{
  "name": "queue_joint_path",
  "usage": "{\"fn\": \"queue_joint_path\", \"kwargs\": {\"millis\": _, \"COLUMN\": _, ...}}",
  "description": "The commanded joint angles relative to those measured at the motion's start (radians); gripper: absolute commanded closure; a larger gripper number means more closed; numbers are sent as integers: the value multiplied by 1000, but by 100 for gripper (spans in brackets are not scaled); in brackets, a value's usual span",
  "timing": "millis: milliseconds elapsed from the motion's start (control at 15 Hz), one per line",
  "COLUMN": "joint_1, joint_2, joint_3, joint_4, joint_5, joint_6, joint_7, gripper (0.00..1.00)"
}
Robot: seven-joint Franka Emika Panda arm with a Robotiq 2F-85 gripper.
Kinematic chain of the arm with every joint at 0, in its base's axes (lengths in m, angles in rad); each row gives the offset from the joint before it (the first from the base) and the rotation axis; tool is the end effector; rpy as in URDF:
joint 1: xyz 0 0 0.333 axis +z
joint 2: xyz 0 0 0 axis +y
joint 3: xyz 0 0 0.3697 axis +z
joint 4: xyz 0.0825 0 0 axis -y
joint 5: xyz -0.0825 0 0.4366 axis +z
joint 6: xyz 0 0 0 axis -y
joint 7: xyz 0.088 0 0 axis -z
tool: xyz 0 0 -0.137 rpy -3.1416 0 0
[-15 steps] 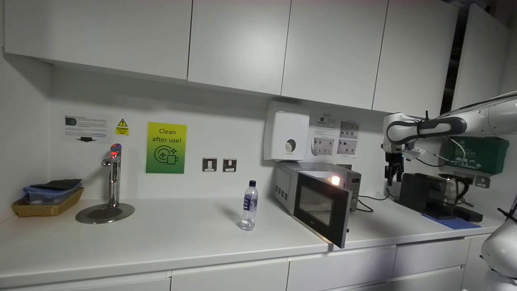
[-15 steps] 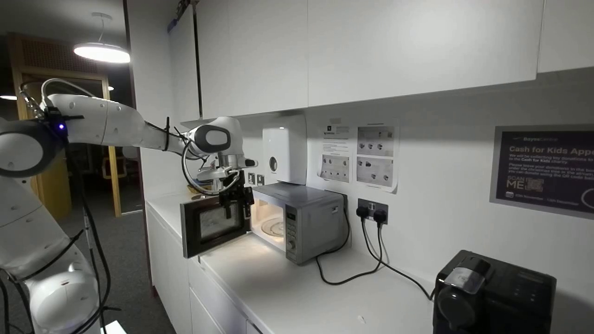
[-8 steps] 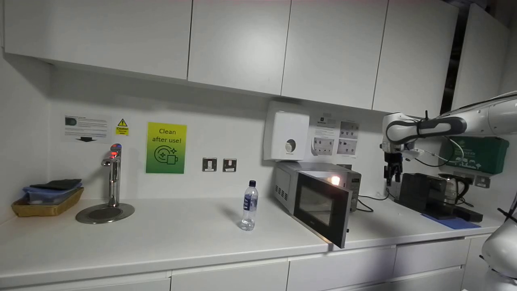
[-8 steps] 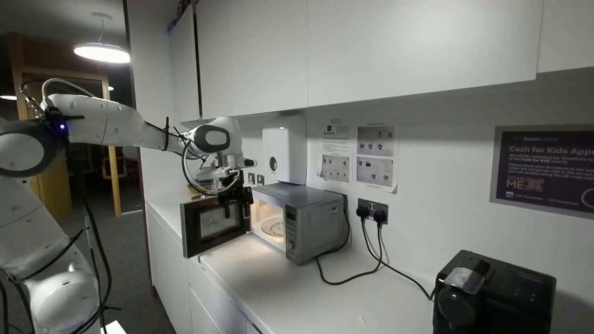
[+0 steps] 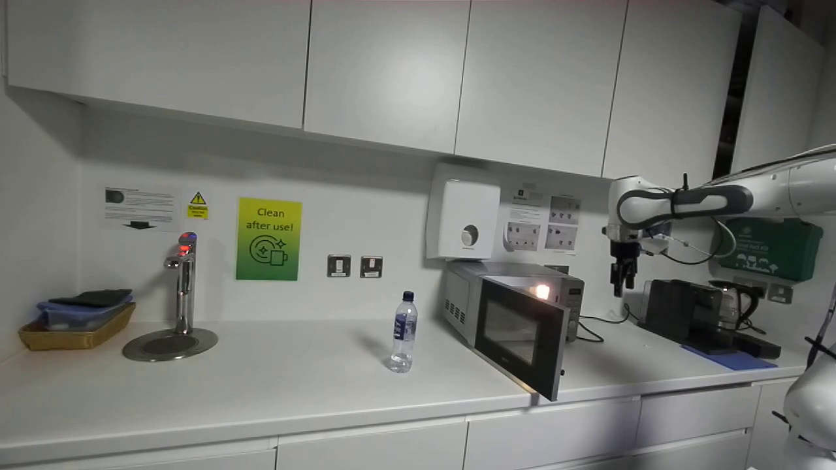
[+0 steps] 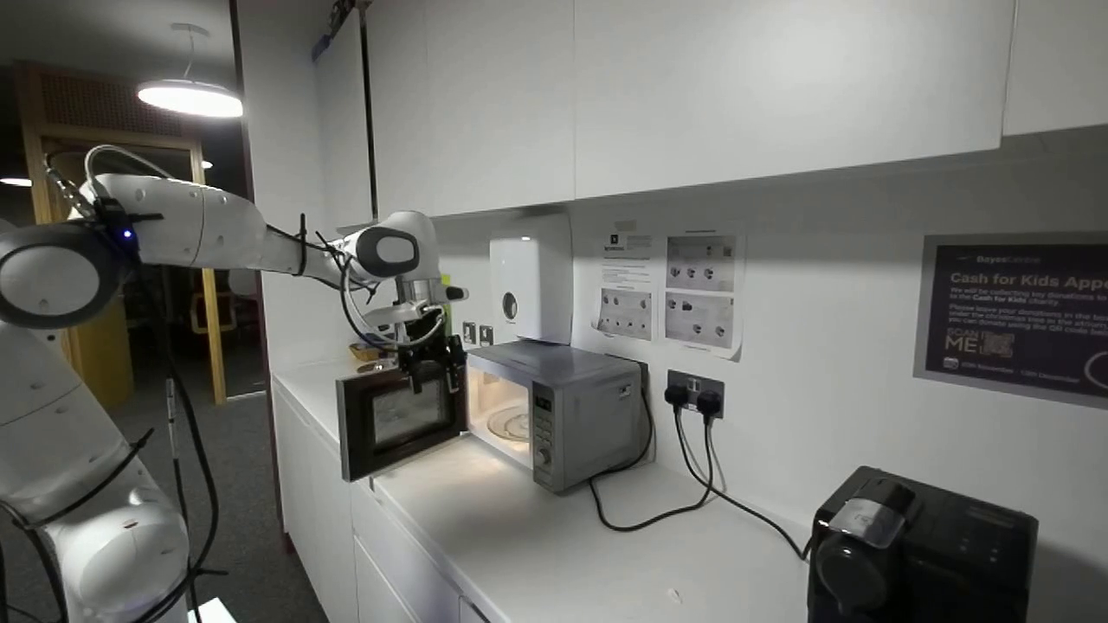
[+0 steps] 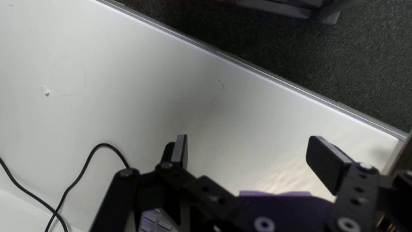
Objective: Close the microwave door
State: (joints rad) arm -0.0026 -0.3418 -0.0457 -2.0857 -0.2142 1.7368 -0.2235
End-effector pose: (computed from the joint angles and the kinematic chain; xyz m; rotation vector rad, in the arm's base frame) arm 0.4838 -0.0515 0.5795 2.9312 0.3151 -0.0493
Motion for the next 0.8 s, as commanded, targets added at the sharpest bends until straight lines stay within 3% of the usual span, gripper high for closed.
{"fn": "queue_joint_path", "kwargs": {"millis": 0, "joint_1": 15, "joint_2": 65, "joint_3": 29, "joint_4": 106, "joint_5": 22, "joint_6": 1, "joint_7": 56, "gripper": 0}}
{"fn": "queue_joint_path", "kwargs": {"millis": 733, "joint_1": 98, "joint_2": 247, "joint_3": 168, "joint_4": 371, "joint_5": 92, "joint_6": -40, "joint_7": 249, "gripper": 0}}
